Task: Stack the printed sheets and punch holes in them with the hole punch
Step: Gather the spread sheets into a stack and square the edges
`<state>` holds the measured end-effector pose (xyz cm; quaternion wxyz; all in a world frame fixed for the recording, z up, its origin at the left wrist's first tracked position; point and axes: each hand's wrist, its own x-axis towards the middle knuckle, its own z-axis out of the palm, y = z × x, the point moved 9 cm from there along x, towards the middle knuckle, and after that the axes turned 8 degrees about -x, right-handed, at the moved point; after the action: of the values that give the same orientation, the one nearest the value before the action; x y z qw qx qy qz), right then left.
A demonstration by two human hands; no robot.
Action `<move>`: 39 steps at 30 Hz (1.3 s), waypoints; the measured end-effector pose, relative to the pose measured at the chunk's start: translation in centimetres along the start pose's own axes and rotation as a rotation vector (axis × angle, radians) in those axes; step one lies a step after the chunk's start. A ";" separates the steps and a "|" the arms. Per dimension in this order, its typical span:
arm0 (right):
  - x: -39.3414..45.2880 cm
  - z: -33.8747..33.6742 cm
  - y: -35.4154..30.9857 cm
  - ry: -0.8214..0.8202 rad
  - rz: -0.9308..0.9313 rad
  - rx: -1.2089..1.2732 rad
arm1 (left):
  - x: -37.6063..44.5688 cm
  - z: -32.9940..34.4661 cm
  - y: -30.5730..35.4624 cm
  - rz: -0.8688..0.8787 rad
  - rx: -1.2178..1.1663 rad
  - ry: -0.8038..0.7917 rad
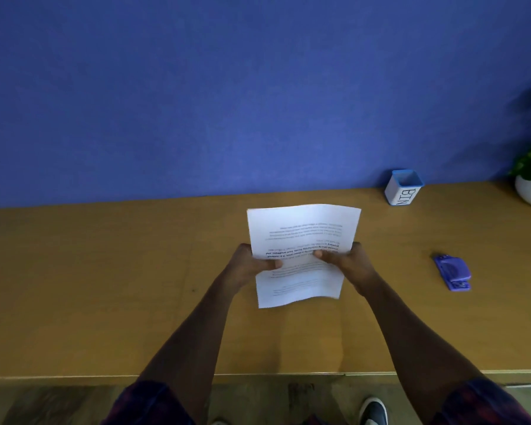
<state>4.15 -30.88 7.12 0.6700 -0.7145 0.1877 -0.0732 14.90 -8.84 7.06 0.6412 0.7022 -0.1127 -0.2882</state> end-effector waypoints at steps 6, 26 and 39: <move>0.4 0.0 -0.3 -0.025 -0.082 -0.170 | 0.3 -1.7 -1.1 0.063 -0.046 0.099; 0.3 -1.1 2.8 0.041 0.020 -0.358 | -0.2 -0.9 -2.4 -0.056 0.145 0.119; -2.1 -0.2 5.4 -0.008 0.151 0.107 | -0.9 0.9 -2.6 -0.076 -0.617 0.130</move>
<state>1.19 -30.45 2.13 0.7117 -0.6616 0.2344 -0.0295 13.16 -8.72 4.75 0.8184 0.4954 0.0475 -0.2871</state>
